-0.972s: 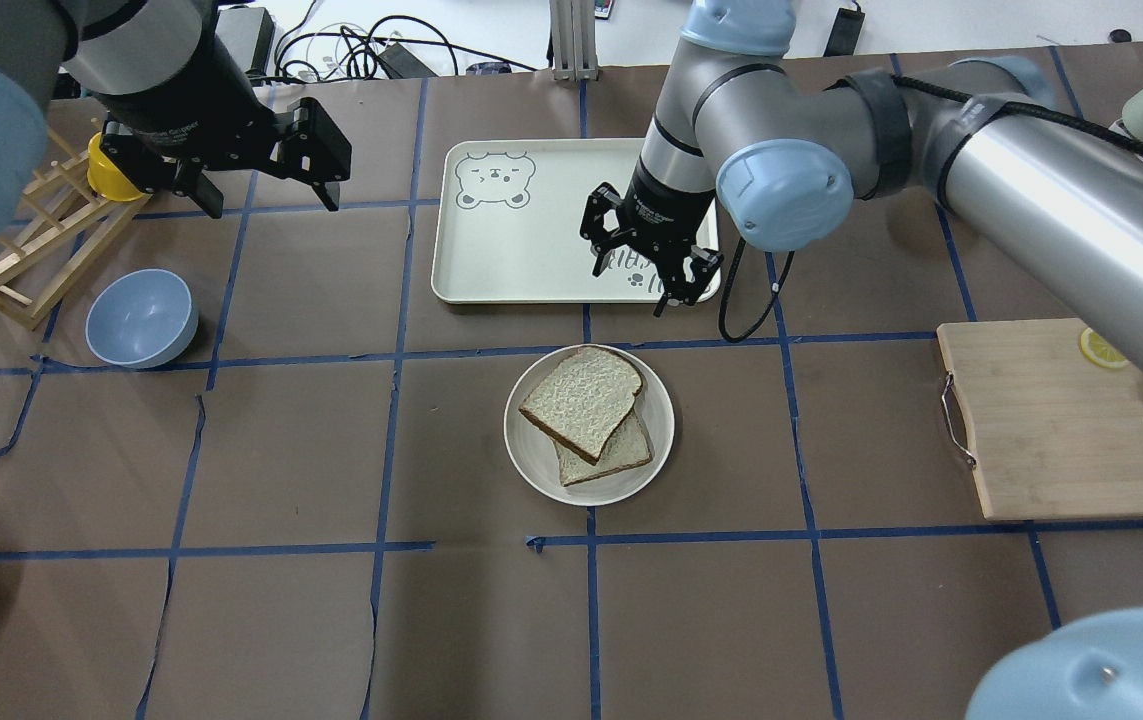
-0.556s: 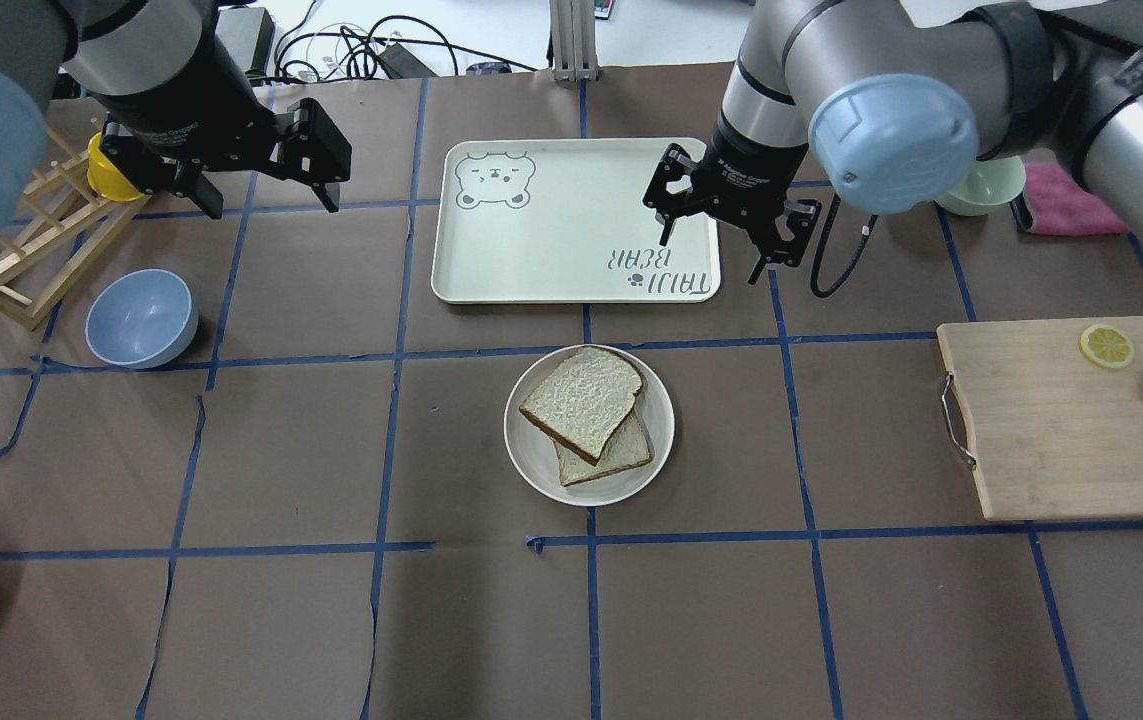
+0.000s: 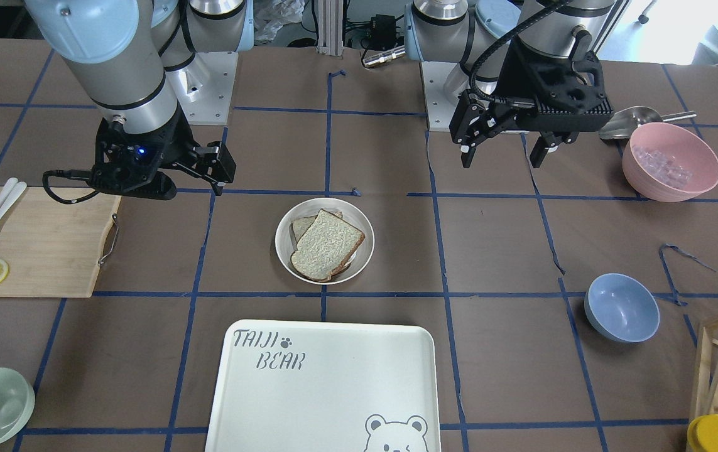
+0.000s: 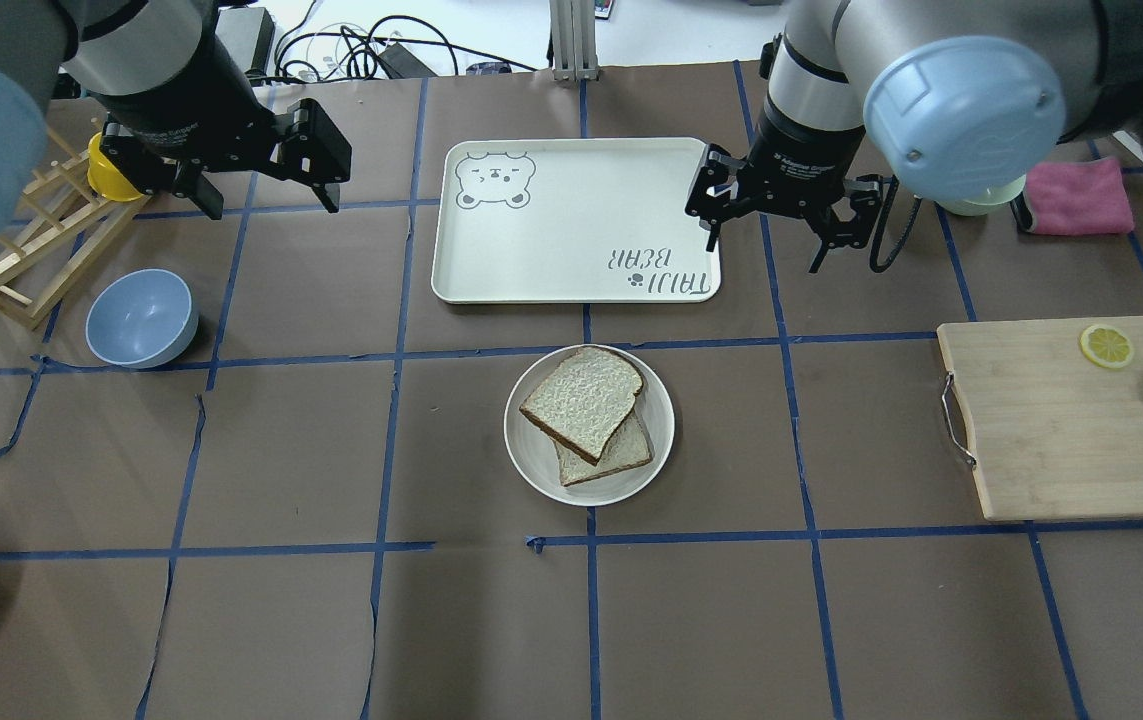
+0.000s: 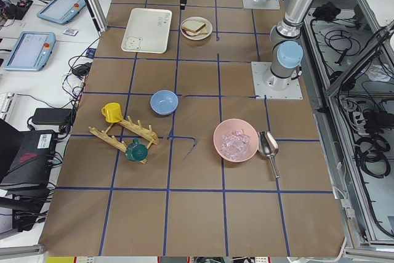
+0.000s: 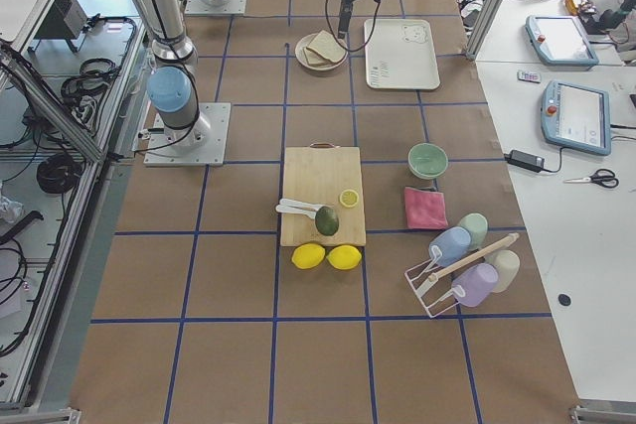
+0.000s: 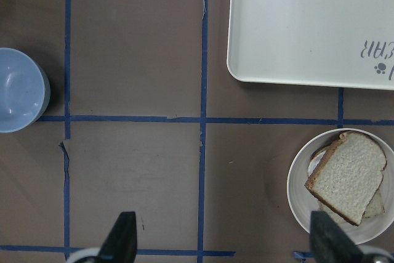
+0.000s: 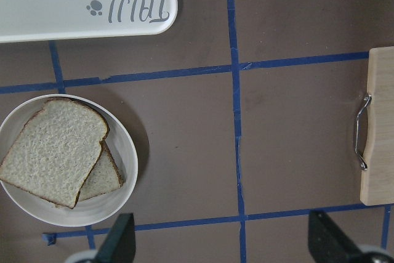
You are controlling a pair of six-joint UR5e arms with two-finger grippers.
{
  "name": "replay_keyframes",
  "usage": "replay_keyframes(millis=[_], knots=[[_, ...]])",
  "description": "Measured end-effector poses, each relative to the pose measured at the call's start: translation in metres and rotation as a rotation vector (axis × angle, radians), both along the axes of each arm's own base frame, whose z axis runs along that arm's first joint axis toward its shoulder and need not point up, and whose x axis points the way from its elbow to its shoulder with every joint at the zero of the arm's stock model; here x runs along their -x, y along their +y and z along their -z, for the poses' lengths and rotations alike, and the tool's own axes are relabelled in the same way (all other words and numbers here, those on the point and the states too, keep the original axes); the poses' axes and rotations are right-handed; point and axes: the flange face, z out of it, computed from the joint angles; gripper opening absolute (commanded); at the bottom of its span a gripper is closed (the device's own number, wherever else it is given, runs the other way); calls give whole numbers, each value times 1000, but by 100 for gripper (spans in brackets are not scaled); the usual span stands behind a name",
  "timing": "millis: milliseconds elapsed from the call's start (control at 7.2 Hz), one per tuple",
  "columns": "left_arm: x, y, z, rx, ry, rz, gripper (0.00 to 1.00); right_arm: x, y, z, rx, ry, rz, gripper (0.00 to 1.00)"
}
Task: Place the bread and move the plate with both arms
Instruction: 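Raise the right gripper away while the left arm reaches toward the plate, then grasp the white plate's rim with the left gripper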
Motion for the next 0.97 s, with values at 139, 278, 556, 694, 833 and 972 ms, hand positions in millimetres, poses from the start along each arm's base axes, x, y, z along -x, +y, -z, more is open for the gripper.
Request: replay_keyframes(millis=[139,278,556,694,833,972], knots=[[2,0,10,-19,11,3,100,5,0,-8,11,24,-17,100],[5,-2,26,-49,32,6,100,9,2,-14,22,48,-24,100],[7,-14,75,-113,49,4,100,13,9,-29,51,58,-38,100],[9,-21,110,-127,63,1,100,14,11,-35,64,54,-46,100],[13,-24,147,-143,97,-2,100,16,12,-37,69,51,-45,100],[18,-21,184,-167,139,-6,100,23,11,-38,68,50,-34,100]])
